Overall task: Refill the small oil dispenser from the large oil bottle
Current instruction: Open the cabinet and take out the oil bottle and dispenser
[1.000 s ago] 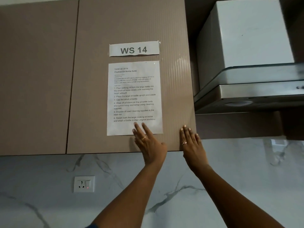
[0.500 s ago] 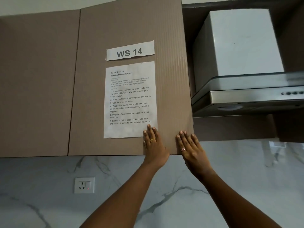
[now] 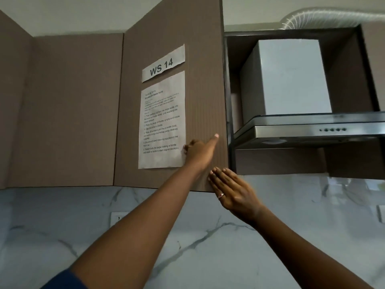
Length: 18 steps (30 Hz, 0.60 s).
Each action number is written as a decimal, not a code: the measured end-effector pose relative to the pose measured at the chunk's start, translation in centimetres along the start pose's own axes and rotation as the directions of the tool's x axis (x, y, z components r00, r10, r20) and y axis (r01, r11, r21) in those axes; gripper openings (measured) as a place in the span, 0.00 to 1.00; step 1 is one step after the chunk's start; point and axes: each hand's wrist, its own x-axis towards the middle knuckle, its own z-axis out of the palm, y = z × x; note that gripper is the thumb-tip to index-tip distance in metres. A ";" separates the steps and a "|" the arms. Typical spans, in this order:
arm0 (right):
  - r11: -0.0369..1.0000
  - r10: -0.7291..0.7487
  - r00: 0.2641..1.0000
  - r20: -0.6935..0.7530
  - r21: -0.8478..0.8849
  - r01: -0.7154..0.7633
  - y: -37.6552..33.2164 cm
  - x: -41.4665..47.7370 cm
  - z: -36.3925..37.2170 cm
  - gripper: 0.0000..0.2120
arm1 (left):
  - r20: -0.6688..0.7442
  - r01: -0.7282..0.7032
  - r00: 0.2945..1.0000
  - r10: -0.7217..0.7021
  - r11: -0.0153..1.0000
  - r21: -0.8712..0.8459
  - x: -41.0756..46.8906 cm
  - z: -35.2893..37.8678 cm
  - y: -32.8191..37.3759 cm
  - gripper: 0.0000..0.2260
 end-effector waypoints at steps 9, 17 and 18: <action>0.967 0.026 0.992 -0.126 0.254 0.007 -4.9 9.5 -7.6 0.12 | -0.218 -0.059 0.974 0.068 0.997 0.048 -6.0 -10.0 2.4 0.19; 0.610 0.581 0.808 0.098 0.604 -0.513 -14.5 16.4 -10.6 0.20 | -0.241 -0.129 0.954 0.177 0.971 0.203 -9.1 -18.0 1.9 0.13; 0.570 0.620 0.780 0.084 0.635 -0.521 -15.4 17.5 -10.8 0.20 | -0.261 -0.129 0.947 0.187 0.966 0.225 -9.3 -19.0 1.6 0.13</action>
